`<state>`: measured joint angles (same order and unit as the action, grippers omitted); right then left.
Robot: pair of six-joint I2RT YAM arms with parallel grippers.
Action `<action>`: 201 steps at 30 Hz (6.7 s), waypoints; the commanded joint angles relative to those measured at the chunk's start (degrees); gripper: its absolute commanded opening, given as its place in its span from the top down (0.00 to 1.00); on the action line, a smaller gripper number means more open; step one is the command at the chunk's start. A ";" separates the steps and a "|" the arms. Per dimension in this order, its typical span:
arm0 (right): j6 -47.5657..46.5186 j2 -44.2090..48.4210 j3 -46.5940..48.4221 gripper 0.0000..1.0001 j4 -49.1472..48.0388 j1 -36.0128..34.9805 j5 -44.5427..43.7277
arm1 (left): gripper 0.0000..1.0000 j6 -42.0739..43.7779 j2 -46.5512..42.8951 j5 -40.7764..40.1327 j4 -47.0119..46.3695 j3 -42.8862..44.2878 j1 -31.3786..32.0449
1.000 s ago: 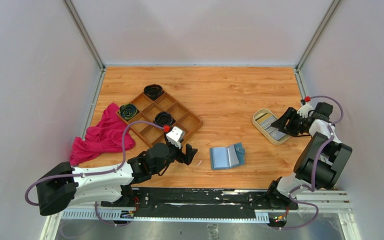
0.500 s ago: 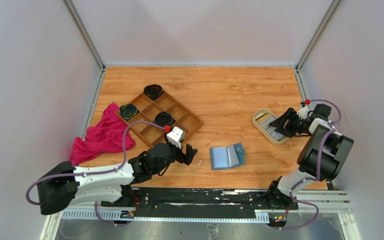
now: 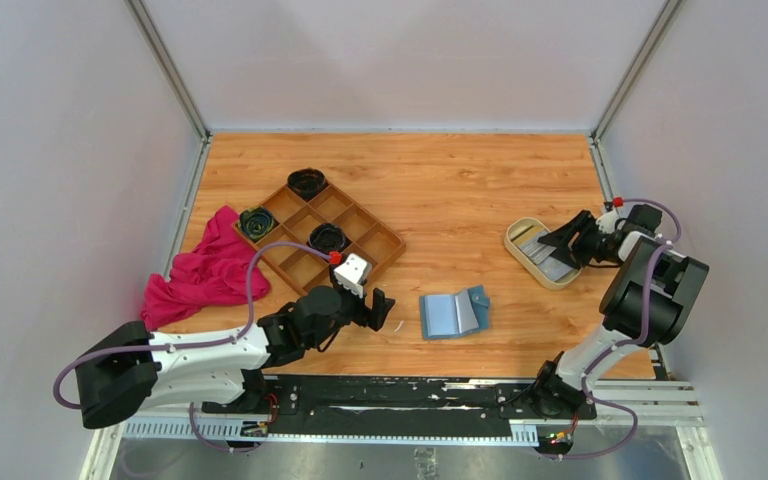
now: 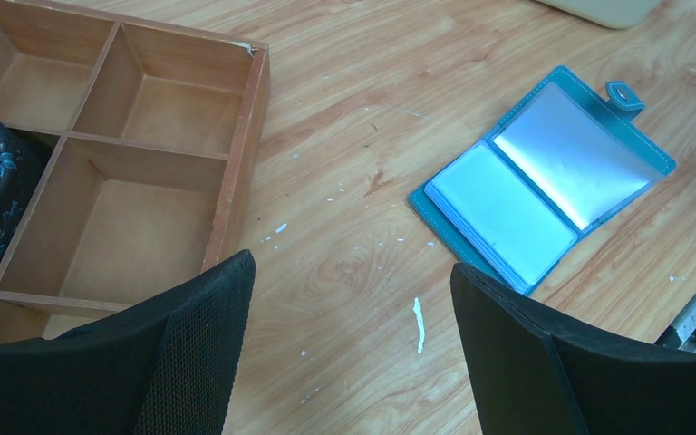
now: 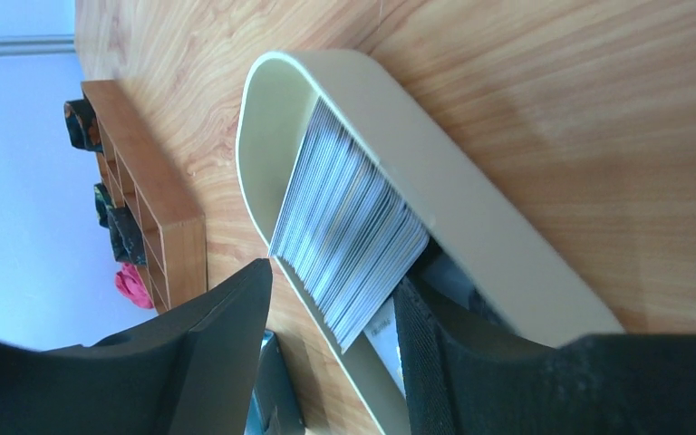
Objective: Put the credit cards into the card holder
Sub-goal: Move the storage box to the center of the board.
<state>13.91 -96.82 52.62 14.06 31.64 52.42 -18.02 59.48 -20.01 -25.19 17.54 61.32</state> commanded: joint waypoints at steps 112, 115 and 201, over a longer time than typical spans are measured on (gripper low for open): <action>-3.62 1.02 1.46 1.00 6.62 5.01 -0.58 | 0.16 -0.17 4.29 -1.01 -0.74 2.06 0.03; -5.04 0.46 2.14 0.97 8.37 5.01 -0.20 | 0.16 -0.17 4.12 -1.07 -0.81 1.91 0.08; -0.27 -6.19 9.02 0.60 5.44 -5.52 -4.89 | 0.15 -0.08 6.13 -1.00 -0.74 2.98 0.03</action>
<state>14.28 -100.75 61.80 18.02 26.28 47.53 -18.04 65.04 -20.12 -25.19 18.98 61.32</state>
